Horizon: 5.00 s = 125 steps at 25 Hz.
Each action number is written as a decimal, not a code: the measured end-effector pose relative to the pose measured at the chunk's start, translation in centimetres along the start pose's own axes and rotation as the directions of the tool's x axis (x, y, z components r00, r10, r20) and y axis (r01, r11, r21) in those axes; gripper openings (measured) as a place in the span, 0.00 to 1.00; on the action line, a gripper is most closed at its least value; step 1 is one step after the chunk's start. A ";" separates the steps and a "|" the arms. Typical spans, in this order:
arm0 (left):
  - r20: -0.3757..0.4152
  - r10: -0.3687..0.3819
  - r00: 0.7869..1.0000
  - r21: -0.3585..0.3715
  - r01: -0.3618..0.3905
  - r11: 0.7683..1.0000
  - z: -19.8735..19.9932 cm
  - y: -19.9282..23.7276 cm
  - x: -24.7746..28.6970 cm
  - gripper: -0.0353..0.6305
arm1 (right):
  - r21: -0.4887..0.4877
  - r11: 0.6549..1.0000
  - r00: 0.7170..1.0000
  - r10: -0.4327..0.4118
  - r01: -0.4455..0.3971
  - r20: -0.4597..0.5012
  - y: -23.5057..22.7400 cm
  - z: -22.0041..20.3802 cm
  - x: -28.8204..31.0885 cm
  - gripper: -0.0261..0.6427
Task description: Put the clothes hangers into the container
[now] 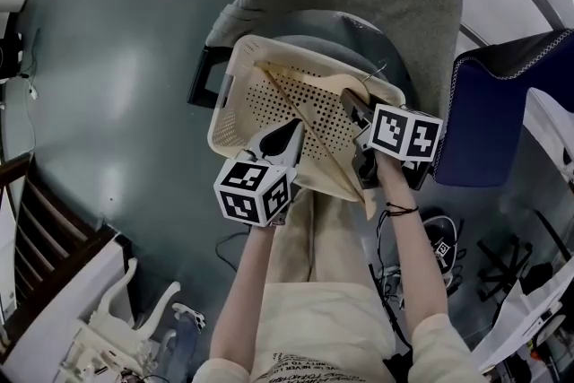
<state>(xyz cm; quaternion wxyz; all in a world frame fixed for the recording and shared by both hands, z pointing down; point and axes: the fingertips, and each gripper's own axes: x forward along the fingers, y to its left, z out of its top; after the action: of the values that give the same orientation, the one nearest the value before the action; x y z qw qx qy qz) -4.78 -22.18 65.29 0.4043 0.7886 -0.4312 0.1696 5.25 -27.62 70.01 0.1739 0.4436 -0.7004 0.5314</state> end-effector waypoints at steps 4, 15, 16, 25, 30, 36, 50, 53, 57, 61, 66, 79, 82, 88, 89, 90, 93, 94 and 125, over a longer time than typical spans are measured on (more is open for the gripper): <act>-0.006 -0.002 1.000 0.003 0.002 1.000 0.1 0.1 0.2 0.09 | -0.022 0.998 0.998 -0.066 0.065 -0.024 -0.6 -0.1 0.3 0.22; -0.015 -0.013 1.000 0.001 0.013 1.000 0.1 0.1 0.6 0.09 | -0.132 0.975 0.978 -0.189 0.178 -0.082 -1.0 -0.1 0.6 0.36; -0.014 -0.014 1.000 0.001 0.014 1.000 0.1 0.1 0.6 0.09 | -0.145 0.972 0.977 -0.199 0.186 -0.080 -1.0 -0.2 0.7 0.37; -0.011 -0.013 1.000 -0.005 0.013 1.000 0.3 0.5 0.3 0.09 | -0.198 0.942 0.960 -0.278 0.270 -0.014 -1.0 -0.4 0.7 0.42; -0.004 -0.016 1.000 -0.012 0.016 1.000 0.4 0.4 0.1 0.09 | -0.253 0.899 0.934 -0.349 0.356 0.074 -1.3 0.9 -0.4 0.42; 0.041 -0.038 0.998 -0.013 0.039 0.999 1.6 -0.2 -0.1 0.09 | -0.280 0.902 0.944 -0.314 0.329 0.096 -0.7 1.0 -1.2 0.41; 0.206 -0.117 0.971 0.090 0.100 0.991 6.0 -4.3 -4.6 0.09 | -0.413 0.877 0.965 -0.185 0.247 0.185 3.3 0.9 -6.8 0.07; 0.240 -0.131 0.962 0.137 0.100 0.986 7.4 -5.3 -5.8 0.09 | -0.435 0.879 0.972 -0.114 0.196 0.207 4.8 1.7 -8.4 0.05; 0.275 -0.125 0.953 0.171 0.079 0.982 8.9 -6.6 -7.7 0.09 | -0.432 0.891 0.971 -0.038 0.140 0.236 7.2 2.6 -11.0 0.05; 0.288 -0.152 0.945 0.213 0.092 0.973 10.2 -8.5 -9.1 0.09 | -0.435 0.894 0.962 0.016 0.108 0.271 9.6 3.7 -13.4 0.05; 0.304 -0.175 0.936 0.272 0.090 0.958 11.4 -10.5 -11.4 0.09 | -0.431 0.900 0.944 0.084 0.065 0.318 12.2 4.6 -16.6 0.05; 0.438 -0.192 0.878 0.378 0.014 0.926 17.1 -13.7 -17.9 0.09 | -0.402 0.916 0.859 0.198 0.010 0.473 16.7 7.9 -24.9 0.05; 0.462 -0.189 0.866 0.395 -0.010 0.919 18.2 -14.0 -19.4 0.09 | -0.423 0.906 0.829 0.231 0.008 0.510 17.6 8.5 -26.7 0.05; 0.518 -0.180 0.836 0.406 -0.056 0.912 20.0 -14.1 -22.3 0.09 | -0.448 0.894 0.784 0.284 -0.008 0.551 19.0 9.4 -29.7 0.05; 0.526 -0.177 0.832 0.410 -0.066 0.910 20.2 -14.0 -22.7 0.09 | -0.455 0.890 0.777 0.288 -0.002 0.559 19.2 9.5 -30.2 0.05; 0.533 -0.176 0.828 0.415 -0.075 0.907 20.4 -14.0 -23.1 0.09 | -0.465 0.885 0.770 0.289 0.011 0.568 19.3 9.6 -30.6 0.05; 0.553 -0.164 0.817 0.421 -0.104 0.901 20.8 -13.8 -24.2 0.09 | -0.498 0.866 0.754 0.292 0.053 0.589 19.7 9.8 -31.6 0.05; 0.559 -0.160 0.814 0.421 -0.112 0.900 21.0 -13.7 -24.5 0.09 | -0.503 0.863 0.749 0.295 0.059 0.593 19.7 9.9 -31.9 0.05; 0.572 -0.089 0.816 0.408 -0.189 0.893 19.6 -11.8 -26.5 0.09 | -0.479 0.872 0.738 0.258 0.100 0.623 19.4 9.3 -32.4 0.04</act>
<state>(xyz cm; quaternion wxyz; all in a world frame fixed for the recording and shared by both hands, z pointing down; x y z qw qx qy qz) -11.88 -19.56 31.11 0.0579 0.8617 -0.5034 0.0284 9.43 -21.00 31.96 -0.0080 0.5153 -0.8435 0.1513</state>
